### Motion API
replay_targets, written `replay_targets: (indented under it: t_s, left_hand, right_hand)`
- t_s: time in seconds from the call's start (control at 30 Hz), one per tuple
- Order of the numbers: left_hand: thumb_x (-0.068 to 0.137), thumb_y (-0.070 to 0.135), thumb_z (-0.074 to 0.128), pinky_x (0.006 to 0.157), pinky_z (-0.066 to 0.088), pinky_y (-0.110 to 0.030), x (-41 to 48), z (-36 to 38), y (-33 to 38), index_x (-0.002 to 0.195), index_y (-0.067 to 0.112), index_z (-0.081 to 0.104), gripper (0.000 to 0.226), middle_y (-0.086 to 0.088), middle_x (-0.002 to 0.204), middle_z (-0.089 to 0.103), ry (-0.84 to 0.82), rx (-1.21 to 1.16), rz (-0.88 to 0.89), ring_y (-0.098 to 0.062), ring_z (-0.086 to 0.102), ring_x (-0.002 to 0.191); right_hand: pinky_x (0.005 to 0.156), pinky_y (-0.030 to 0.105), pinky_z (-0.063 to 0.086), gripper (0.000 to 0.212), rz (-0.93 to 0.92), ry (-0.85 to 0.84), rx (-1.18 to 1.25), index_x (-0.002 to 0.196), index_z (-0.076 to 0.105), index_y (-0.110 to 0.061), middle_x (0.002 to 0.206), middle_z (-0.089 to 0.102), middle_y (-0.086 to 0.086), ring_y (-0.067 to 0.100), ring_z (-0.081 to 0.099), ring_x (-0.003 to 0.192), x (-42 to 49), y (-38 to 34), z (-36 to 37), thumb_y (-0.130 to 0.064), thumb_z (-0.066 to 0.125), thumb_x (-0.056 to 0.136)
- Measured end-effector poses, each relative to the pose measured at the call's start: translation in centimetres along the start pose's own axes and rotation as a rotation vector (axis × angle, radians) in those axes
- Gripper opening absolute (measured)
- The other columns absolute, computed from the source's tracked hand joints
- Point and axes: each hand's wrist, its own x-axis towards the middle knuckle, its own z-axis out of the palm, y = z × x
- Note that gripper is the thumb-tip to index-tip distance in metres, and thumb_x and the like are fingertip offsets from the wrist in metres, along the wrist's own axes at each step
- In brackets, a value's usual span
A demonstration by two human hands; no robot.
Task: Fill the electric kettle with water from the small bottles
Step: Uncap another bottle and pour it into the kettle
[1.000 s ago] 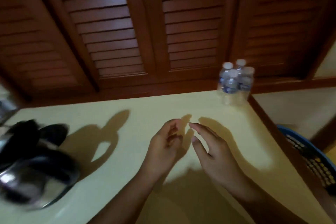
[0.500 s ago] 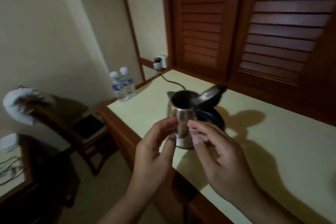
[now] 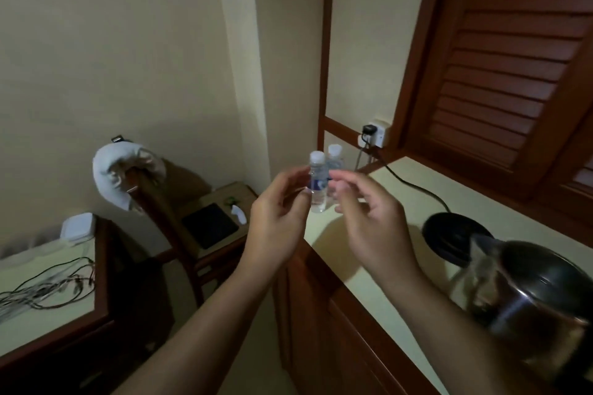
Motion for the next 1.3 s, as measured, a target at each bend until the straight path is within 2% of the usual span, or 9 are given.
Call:
replay_targets:
  t_s: [0.13, 0.27, 0.4, 0.57, 0.77, 0.87, 0.97, 1.17, 1.3]
  left_hand:
    - [0.104, 0.009, 0.061, 0.090, 0.049, -0.005, 4.9, -1.5, -3.6, 0.133, 0.018, 0.068, 0.032, 0.009, 0.121, 0.074, 0.001, 0.004, -0.056, 0.005, 0.067, 0.113]
    - [0.104, 0.011, 0.062, 0.093, 0.050, -0.006, 7.1, -2.4, -6.4, 0.134, 0.022, 0.067, 0.033, 0.012, 0.120, 0.073, -0.008, 0.005, -0.107, 0.005, 0.066, 0.114]
    - [0.104, 0.013, 0.063, 0.090, 0.050, -0.006, 7.5, -2.8, -8.8, 0.132, 0.025, 0.068, 0.031, 0.015, 0.118, 0.072, -0.013, -0.054, -0.188, 0.007, 0.066, 0.113]
    - [0.101, 0.028, 0.070, 0.098, 0.053, -0.019, 6.5, -2.8, -10.0, 0.133, 0.028, 0.067, 0.032, 0.012, 0.117, 0.072, -0.094, -0.128, -0.229, 0.002, 0.067, 0.113]
    - [0.081, 0.056, 0.084, 0.106, 0.050, -0.021, 3.5, -1.5, -9.4, 0.150, 0.037, 0.047, 0.080, 0.022, 0.143, 0.059, -0.327, -0.011, -0.158, 0.005, 0.054, 0.133]
    - [0.084, 0.041, 0.087, 0.102, 0.054, -0.020, 1.2, 0.5, -7.5, 0.142, 0.045, 0.045, 0.072, 0.025, 0.139, 0.060, -0.412, -0.067, -0.112, 0.005, 0.056, 0.131]
    - [0.090, 0.024, 0.084, 0.099, 0.059, -0.030, -0.9, 2.7, -6.1, 0.137, 0.035, 0.052, 0.057, 0.017, 0.131, 0.068, -0.503, -0.257, -0.133, -0.007, 0.066, 0.124]
    - [0.089, 0.010, 0.082, 0.094, 0.061, -0.029, -1.8, 5.4, -3.9, 0.131, 0.034, 0.065, 0.051, 0.010, 0.123, 0.076, -0.788, -0.407, -0.225, -0.012, 0.073, 0.114]
    - [0.090, 0.009, 0.081, 0.096, 0.057, -0.044, -1.8, 6.5, -3.7, 0.131, 0.017, 0.070, 0.044, -0.014, 0.121, 0.076, -1.043, -0.609, -0.218, -0.032, 0.072, 0.110]
  right_hand:
    - [0.077, 0.028, 0.058, 0.030, 0.077, 0.047, -0.182, 0.131, 0.064, -0.031, 0.106, 0.072, -0.007, 0.009, 0.069, 0.097, 7.4, 2.6, 3.5, -0.031, 0.055, 0.103]
    - [0.077, 0.040, 0.059, 0.046, 0.001, 0.001, -0.783, 0.140, 0.056, -0.032, 0.105, 0.076, 0.004, 0.025, 0.071, 0.097, 11.7, 5.6, 4.8, -0.053, 0.048, 0.100]
    - [0.065, 0.038, 0.061, 0.050, -0.095, -0.023, -1.028, 0.124, 0.060, -0.030, 0.094, 0.075, 0.003, 0.025, 0.072, 0.085, 12.8, 7.6, 5.1, -0.067, 0.042, 0.096]
    - [0.051, 0.026, 0.048, 0.036, -0.104, -0.053, -0.986, 0.096, 0.046, -0.028, 0.074, 0.062, -0.003, 0.017, 0.065, 0.066, 12.8, 7.7, 5.1, -0.063, 0.055, 0.091]
    - [0.047, 0.017, 0.037, 0.034, -0.130, 0.124, -0.730, 0.086, 0.052, -0.022, 0.058, 0.052, -0.010, 0.004, 0.053, 0.050, 7.9, 4.6, 3.7, -0.048, 0.074, 0.084]
    - [0.043, 0.005, 0.031, 0.035, -0.233, 0.181, -0.592, 0.082, 0.054, -0.017, 0.052, 0.040, -0.021, -0.005, 0.052, 0.044, 4.8, 1.6, 2.1, -0.042, 0.078, 0.085]
    - [0.047, 0.008, 0.027, 0.038, -0.418, 0.226, -0.811, 0.084, 0.049, -0.017, 0.059, 0.040, -0.016, 0.000, 0.037, 0.039, 2.7, -0.1, -0.3, -0.044, 0.075, 0.089]
    - [0.055, 0.023, 0.045, 0.057, 0.177, 0.153, -1.048, 0.070, 0.055, -0.021, 0.059, 0.055, -0.006, 0.009, 0.053, 0.051, -0.1, -1.7, -6.3, -0.076, 0.051, 0.085]
    - [0.048, 0.020, 0.029, 0.056, -0.012, 0.183, -0.964, 0.056, 0.039, -0.029, 0.044, 0.035, -0.008, 0.007, 0.035, 0.039, -2.8, -3.2, -8.6, -0.075, 0.048, 0.085]
